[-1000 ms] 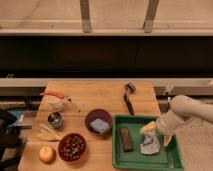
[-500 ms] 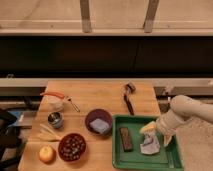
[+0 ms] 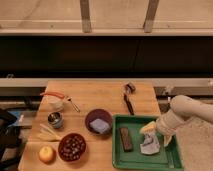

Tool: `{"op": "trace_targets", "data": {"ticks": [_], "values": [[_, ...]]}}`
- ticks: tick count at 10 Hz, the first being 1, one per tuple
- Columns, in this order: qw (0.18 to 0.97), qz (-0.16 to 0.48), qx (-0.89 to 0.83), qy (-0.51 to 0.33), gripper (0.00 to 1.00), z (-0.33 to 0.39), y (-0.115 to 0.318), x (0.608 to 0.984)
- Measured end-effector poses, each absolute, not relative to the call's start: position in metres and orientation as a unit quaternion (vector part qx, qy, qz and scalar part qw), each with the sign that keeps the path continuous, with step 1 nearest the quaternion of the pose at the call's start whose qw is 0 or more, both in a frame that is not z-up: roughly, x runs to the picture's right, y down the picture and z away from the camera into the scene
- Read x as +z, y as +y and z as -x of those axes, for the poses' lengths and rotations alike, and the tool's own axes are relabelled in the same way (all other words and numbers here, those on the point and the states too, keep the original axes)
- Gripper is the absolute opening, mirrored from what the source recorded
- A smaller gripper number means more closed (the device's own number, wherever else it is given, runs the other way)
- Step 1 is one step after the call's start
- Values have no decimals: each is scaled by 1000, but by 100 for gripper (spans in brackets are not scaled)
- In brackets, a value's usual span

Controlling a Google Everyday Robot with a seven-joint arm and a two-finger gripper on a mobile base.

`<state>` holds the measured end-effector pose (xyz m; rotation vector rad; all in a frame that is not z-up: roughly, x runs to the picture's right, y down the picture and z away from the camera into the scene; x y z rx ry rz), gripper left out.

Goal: Place towel in table surface

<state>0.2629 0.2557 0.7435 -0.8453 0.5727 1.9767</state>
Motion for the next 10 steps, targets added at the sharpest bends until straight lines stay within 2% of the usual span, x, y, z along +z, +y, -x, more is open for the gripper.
{"op": "trace_targets", "data": {"ticks": [7, 10], "values": [[443, 339, 796, 233, 80, -263, 256, 743], [439, 324, 789, 283, 80, -262, 269, 750]]}}
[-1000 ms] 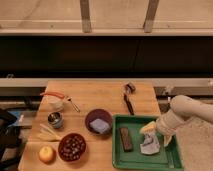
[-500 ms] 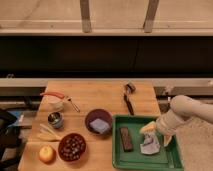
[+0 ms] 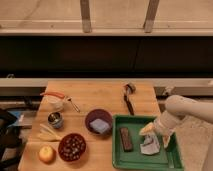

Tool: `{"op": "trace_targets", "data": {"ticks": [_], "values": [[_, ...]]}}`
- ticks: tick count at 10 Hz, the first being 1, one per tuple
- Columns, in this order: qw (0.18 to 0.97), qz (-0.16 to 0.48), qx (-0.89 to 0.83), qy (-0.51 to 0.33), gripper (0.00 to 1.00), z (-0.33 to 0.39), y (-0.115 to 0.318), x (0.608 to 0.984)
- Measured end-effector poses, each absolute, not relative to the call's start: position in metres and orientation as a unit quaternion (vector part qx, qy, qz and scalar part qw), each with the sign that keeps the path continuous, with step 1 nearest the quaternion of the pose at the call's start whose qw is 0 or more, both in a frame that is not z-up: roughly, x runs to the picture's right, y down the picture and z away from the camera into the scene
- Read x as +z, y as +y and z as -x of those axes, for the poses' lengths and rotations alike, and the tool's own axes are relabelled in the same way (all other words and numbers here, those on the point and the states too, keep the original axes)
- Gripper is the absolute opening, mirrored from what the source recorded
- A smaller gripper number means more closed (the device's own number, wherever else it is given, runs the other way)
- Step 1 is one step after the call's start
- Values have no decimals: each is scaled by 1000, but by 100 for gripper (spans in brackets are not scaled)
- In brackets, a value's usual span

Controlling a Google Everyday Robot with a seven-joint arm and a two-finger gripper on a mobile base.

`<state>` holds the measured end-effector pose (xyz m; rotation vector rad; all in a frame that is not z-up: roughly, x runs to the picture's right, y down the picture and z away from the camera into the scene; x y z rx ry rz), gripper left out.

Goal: Place towel in table surface

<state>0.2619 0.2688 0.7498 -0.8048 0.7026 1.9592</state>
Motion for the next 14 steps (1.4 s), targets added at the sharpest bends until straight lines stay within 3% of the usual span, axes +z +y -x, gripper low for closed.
{"op": "trace_targets", "data": {"ticks": [4, 5, 11, 12, 14], "values": [[435, 325, 777, 318, 76, -259, 294, 755], [436, 321, 777, 321, 70, -260, 296, 756], [434, 298, 794, 303, 9, -264, 283, 755], [436, 294, 799, 293, 2, -267, 273, 750], [454, 267, 805, 275, 0, -270, 235, 739]]}}
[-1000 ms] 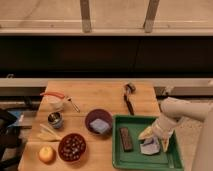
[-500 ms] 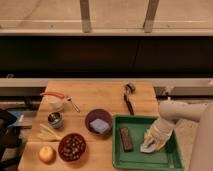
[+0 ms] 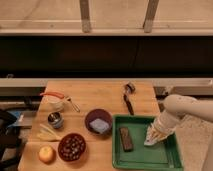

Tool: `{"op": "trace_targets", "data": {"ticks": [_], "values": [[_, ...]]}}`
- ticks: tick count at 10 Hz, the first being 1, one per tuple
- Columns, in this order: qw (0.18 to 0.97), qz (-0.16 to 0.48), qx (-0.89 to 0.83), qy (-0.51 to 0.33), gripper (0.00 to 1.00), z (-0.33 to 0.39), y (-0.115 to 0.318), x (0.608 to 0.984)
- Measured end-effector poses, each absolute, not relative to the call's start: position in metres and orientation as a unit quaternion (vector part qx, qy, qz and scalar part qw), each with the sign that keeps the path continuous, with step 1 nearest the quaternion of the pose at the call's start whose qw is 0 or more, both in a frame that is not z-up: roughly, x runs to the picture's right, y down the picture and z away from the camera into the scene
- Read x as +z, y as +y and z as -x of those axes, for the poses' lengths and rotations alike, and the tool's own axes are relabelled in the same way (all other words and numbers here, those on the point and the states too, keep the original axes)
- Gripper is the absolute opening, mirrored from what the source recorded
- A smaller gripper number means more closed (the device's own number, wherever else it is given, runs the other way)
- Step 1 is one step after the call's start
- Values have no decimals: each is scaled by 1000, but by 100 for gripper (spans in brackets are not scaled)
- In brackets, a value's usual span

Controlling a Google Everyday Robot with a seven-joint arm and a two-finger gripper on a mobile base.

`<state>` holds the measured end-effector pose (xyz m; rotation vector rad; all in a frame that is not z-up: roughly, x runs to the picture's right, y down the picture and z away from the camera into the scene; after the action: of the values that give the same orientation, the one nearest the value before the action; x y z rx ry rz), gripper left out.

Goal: Place towel in table surface

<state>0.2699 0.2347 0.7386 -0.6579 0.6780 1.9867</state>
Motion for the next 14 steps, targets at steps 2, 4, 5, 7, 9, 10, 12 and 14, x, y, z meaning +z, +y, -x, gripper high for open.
{"op": "trace_targets", "data": {"ticks": [2, 4, 5, 7, 9, 10, 12, 14], "values": [[466, 236, 813, 257, 0, -273, 198, 742], [482, 209, 819, 230, 0, -260, 147, 743], [492, 197, 820, 216, 0, -249, 123, 741], [506, 195, 820, 185, 0, -222, 86, 739], [519, 215, 813, 150, 0, -188, 64, 747], [527, 229, 808, 132, 0, -168, 57, 753], [540, 261, 794, 101, 0, -126, 47, 768], [558, 287, 775, 79, 0, -83, 35, 786]]}}
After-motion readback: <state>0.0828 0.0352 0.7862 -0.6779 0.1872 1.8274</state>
